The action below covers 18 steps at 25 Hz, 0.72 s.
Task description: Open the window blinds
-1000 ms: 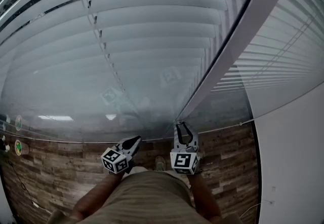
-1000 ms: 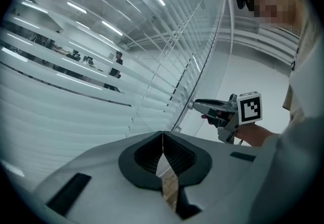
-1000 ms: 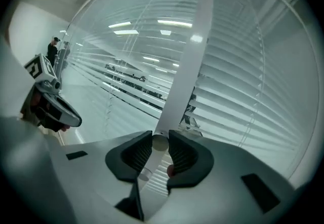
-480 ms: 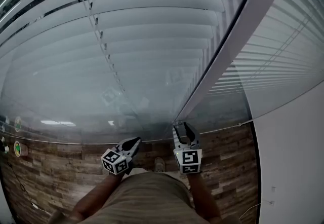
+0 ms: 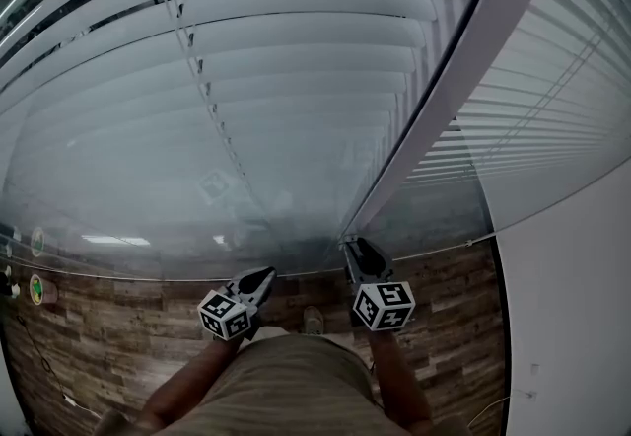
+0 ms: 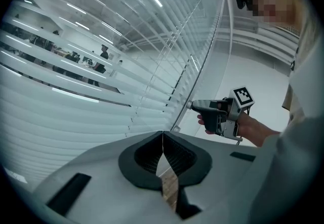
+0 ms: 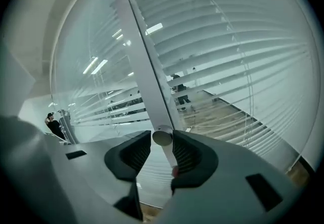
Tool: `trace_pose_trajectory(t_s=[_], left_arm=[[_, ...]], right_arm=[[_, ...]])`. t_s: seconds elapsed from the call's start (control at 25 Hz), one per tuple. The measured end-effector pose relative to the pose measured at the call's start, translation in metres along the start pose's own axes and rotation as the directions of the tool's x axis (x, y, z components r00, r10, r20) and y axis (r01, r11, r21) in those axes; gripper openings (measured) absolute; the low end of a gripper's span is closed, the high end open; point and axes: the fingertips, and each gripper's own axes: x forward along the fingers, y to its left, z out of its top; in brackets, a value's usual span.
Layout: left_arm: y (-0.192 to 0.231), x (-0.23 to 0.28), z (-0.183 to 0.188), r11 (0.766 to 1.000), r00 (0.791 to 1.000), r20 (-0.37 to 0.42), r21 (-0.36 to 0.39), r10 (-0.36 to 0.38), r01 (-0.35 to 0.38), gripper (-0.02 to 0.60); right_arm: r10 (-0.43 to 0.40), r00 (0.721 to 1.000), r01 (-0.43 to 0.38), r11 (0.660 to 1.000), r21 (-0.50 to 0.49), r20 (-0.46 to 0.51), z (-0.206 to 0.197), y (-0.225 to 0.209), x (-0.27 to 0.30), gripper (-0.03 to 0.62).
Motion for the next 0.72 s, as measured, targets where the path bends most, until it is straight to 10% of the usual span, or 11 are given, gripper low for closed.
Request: trace_pose_trajectory(t_s=[0.72], left_arm=[[-0.015,0.013,-0.008,0.998,0.998,0.037,-0.014,0.054,-0.054,0.015]], right_arm=[[0.084,0.996,-0.088,0.989,-0.118,-0.040,-0.011,-0.023,-0.022,0.129]])
